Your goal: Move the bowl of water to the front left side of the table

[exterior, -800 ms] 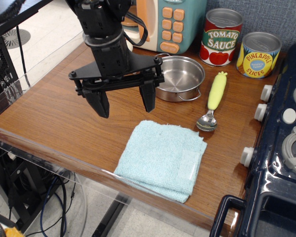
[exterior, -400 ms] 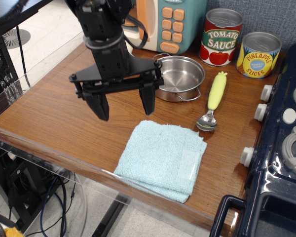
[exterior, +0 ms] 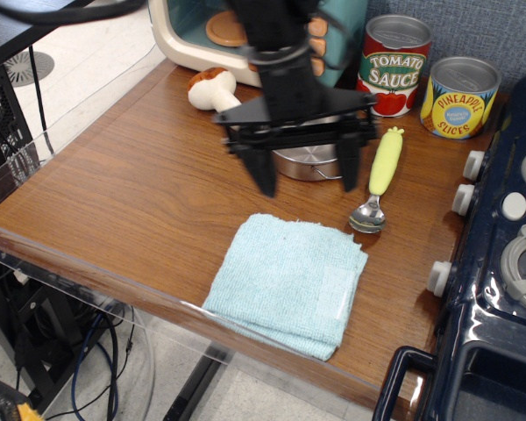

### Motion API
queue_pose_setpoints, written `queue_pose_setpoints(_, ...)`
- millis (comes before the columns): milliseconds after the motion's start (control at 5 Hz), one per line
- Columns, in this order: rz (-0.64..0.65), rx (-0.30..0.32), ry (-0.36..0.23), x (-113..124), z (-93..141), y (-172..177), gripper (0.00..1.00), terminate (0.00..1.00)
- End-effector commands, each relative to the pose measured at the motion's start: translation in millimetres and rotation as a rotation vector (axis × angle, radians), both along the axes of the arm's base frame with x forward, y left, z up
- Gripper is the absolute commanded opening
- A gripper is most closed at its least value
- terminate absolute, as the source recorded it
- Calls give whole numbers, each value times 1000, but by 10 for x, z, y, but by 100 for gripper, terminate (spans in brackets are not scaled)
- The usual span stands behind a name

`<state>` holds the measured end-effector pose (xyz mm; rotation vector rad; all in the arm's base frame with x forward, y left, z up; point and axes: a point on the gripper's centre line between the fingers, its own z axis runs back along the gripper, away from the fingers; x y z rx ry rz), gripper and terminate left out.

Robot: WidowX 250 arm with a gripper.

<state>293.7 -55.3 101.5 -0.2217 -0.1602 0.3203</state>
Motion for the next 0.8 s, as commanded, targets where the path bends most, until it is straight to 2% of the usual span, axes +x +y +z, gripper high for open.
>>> queue_pose_setpoints(0, -32, 42, -77, 567, 225, -15, 100, 0)
queue_pose_setpoints(200, 105, 92, -92, 719, 166, 291, 100, 0)
queue_pose_setpoints(600, 271, 148, -27, 829, -115, 760, 100, 0)
